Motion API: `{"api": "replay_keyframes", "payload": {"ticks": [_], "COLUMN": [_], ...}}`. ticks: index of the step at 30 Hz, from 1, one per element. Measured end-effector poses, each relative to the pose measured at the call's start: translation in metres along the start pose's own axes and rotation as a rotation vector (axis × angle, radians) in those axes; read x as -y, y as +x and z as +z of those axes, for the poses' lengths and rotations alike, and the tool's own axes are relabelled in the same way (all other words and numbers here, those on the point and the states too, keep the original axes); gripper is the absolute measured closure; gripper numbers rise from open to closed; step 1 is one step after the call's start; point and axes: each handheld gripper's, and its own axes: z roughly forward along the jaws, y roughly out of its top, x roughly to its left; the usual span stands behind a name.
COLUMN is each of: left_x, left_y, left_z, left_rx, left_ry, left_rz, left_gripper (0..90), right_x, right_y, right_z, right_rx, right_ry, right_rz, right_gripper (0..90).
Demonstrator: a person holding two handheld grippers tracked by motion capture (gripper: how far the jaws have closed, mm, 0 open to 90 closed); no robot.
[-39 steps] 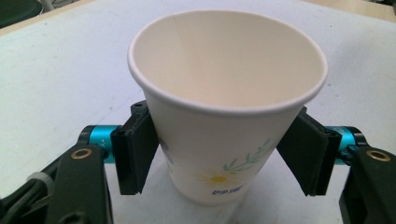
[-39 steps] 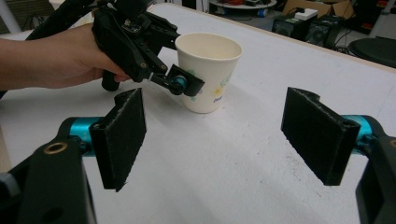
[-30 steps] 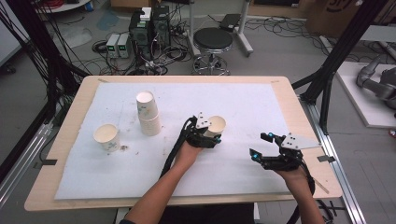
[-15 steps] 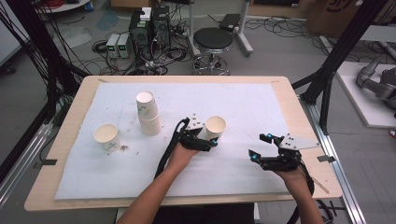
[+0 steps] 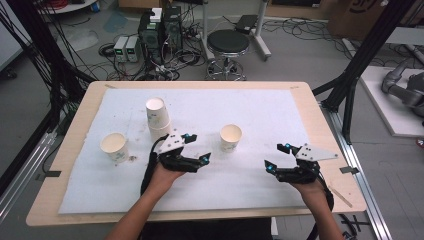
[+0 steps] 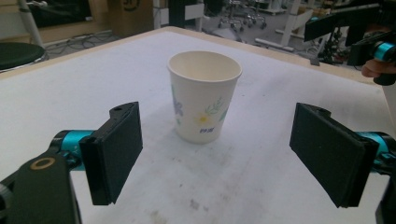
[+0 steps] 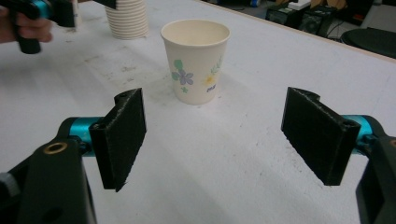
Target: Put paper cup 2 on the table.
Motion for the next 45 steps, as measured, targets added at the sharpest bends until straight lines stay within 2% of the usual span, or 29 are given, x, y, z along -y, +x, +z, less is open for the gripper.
{"api": "replay_keyframes", "payload": {"ticks": [6,13,20,26,35,45], "left_x": [0.010,0.018,0.020,0.020,0.020,0.021], "left_y": [0.011,0.024,0.025,0.022,0.023,0.025], "left_z": [-0.038,-0.066,-0.071,-0.074,-0.081,-0.080], "left_rx": [-0.018,-0.071,-0.086,-0.078,-0.112,-0.117], "left_ry": [-0.052,-0.106,-0.124,-0.137,-0.148,-0.145], "left_rz": [-0.026,-0.043,-0.032,-0.025,-0.023,-0.024], "left_gripper": [18.8,19.5,16.4,16.0,16.1,16.3], "right_x": [0.004,0.009,0.012,0.012,0.009,0.011], "right_y": [0.001,0.003,0.004,0.007,0.010,0.009], "right_z": [0.002,-0.002,-0.009,-0.015,-0.016,-0.015], "right_rx": [0.023,0.046,0.079,0.095,0.091,0.087], "right_ry": [-0.005,-0.017,-0.022,-0.031,-0.034,-0.028], "right_rz": [0.011,0.047,0.062,0.055,0.056,0.057], "right_gripper": [22.7,22.7,22.7,22.7,22.7,22.7]}}
